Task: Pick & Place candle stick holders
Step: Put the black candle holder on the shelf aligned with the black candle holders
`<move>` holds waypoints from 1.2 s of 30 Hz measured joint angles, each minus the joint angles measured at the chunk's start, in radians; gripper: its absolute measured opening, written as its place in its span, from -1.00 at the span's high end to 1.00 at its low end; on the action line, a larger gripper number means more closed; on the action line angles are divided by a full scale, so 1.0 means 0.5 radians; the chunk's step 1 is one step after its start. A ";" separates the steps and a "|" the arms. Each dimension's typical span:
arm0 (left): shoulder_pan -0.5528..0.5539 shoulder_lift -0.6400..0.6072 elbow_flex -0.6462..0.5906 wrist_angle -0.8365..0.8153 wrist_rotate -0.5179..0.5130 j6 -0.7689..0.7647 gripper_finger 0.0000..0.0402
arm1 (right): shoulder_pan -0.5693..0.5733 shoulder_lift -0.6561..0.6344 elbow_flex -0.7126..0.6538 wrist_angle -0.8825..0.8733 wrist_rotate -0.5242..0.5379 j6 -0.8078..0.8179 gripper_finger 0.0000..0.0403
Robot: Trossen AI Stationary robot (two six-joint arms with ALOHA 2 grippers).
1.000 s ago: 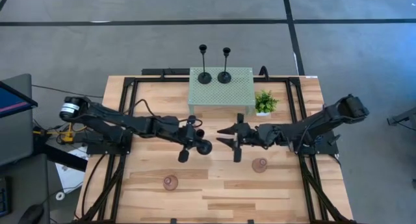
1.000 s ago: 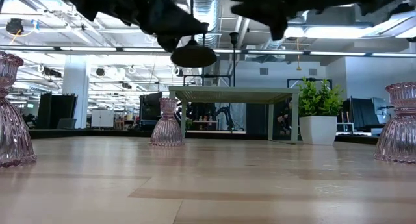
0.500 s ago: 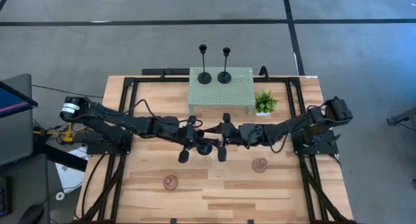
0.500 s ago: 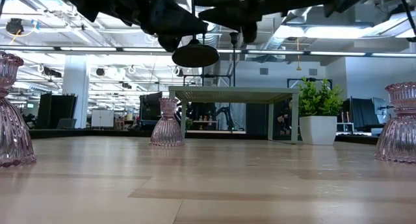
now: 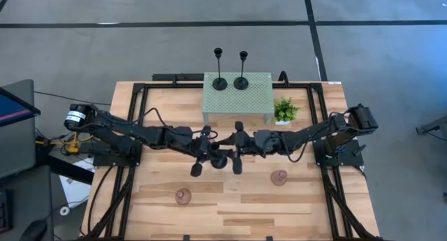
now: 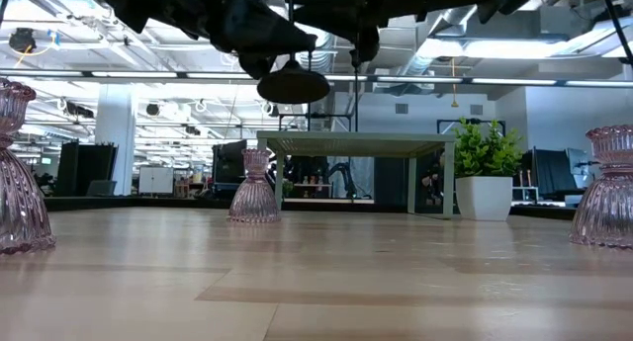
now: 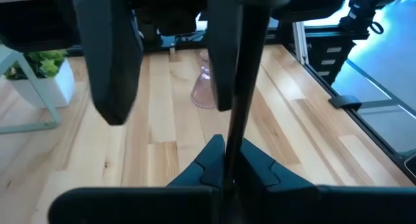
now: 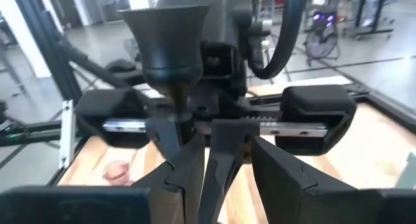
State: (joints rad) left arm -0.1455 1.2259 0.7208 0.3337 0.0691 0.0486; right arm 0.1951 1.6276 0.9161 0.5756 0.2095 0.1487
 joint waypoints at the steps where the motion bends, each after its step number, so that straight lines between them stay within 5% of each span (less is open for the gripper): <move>1: -0.001 0.000 0.000 -0.005 0.003 0.000 0.93 | 0.000 0.000 0.000 -0.016 -0.033 0.003 0.41; 13: 0.005 -0.001 0.001 -0.022 -0.048 -0.009 0.93 | 0.010 -0.206 -0.006 -0.580 -0.274 0.002 0.40; 22: 0.003 -0.001 0.001 -0.020 -0.026 -0.006 0.93 | 0.022 -0.263 -0.001 -0.391 -0.316 -0.002 0.30; 36: 0.002 -0.001 0.000 -0.020 -0.020 -0.002 0.93 | -0.043 -0.071 -0.002 -0.108 -0.261 0.019 -0.17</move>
State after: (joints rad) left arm -0.1444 1.2255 0.7208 0.3237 0.0593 0.0479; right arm 0.1734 1.5921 0.9150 0.5217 0.0788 0.1581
